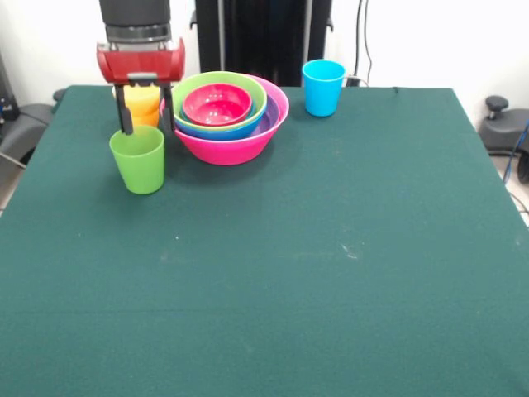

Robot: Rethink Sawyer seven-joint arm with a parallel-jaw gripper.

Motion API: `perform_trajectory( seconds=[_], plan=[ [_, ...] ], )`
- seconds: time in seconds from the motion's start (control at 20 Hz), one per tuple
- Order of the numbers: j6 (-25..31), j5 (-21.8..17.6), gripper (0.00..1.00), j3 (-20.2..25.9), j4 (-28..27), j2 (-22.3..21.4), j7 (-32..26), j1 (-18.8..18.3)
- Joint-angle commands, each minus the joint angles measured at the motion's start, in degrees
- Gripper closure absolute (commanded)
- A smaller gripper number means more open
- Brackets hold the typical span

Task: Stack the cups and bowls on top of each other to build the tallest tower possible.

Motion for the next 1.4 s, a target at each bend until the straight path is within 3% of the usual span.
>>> perform_trajectory(
  seconds=[0.05, 0.35, 0.85, 0.9, 1.05, 1.4],
  plan=[
    [-6.40, -8.69, 0.00, -5.39, -2.90, 6.93, 0.31, 2.00],
    [-10.08, -10.08, 0.00, -9.22, -4.95, 9.25, 3.48, 5.42],
    [-13.57, -9.01, 0.00, -13.12, -5.68, 10.52, 4.13, 7.97],
    [-14.05, -8.37, 1.00, -13.68, -5.72, 10.60, 3.67, 8.27],
    [-10.30, -6.93, 1.00, -12.71, -5.24, 10.59, 1.95, 7.40],
    [-11.19, -6.02, 1.00, -9.72, -4.12, 9.15, 0.62, 5.39]
  ],
)
